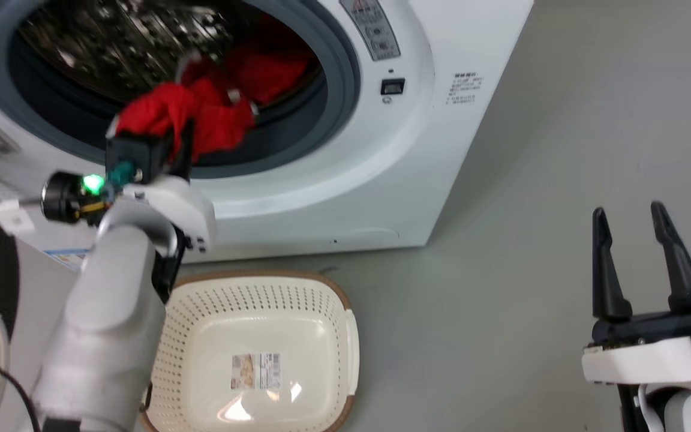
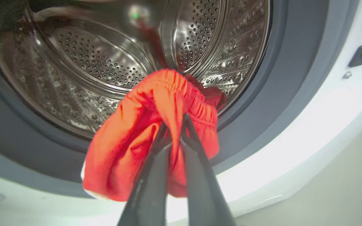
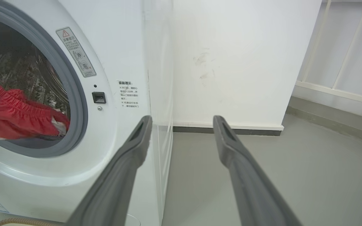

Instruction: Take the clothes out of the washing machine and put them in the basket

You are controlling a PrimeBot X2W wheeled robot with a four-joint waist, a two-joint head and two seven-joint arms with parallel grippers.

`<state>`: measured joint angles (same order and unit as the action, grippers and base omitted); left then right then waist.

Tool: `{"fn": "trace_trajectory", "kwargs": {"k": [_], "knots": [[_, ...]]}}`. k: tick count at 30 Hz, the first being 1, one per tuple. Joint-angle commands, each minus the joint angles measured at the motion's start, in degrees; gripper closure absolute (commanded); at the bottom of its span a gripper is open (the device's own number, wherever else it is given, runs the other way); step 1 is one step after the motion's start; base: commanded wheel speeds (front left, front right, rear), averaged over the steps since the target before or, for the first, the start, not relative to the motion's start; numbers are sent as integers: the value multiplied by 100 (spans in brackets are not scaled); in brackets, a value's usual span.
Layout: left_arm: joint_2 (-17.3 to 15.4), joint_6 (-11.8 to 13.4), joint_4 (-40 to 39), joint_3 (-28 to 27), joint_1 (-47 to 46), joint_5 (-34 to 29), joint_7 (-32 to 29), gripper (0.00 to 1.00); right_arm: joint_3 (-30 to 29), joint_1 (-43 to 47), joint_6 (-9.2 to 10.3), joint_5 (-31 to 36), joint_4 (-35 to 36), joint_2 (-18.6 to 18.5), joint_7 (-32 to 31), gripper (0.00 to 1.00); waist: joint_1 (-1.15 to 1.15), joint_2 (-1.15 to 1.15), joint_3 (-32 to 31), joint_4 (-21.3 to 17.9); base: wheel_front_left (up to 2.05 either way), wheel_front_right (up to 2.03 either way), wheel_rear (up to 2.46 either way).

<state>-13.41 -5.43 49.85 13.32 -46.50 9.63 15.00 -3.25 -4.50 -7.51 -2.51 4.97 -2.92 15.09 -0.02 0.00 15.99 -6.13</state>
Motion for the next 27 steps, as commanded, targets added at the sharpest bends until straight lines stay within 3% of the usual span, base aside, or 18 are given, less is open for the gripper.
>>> {"fn": "trace_trajectory", "kwargs": {"k": [1, 12, 27], "knots": [[30, 41, -266, -59, 251, 54, 25, 100, 2, 130, 4, 35, -26, 8, 11, 0, 2, 0, -345, 157, 0, 0, 0], [-114, 258, -2635, -136, 1972, 98, -16, 100, 50, 608, 4, 102, -63, 8, 11, 0, 2, 0, -1079, 355, 0, 0, 0], [-429, 534, -5839, -126, 2994, 127, -1032, 100, 131, 904, 4, 26, -68, 8, 11, 0, 2, 0, -1404, 536, 0, 0, 0]]}}
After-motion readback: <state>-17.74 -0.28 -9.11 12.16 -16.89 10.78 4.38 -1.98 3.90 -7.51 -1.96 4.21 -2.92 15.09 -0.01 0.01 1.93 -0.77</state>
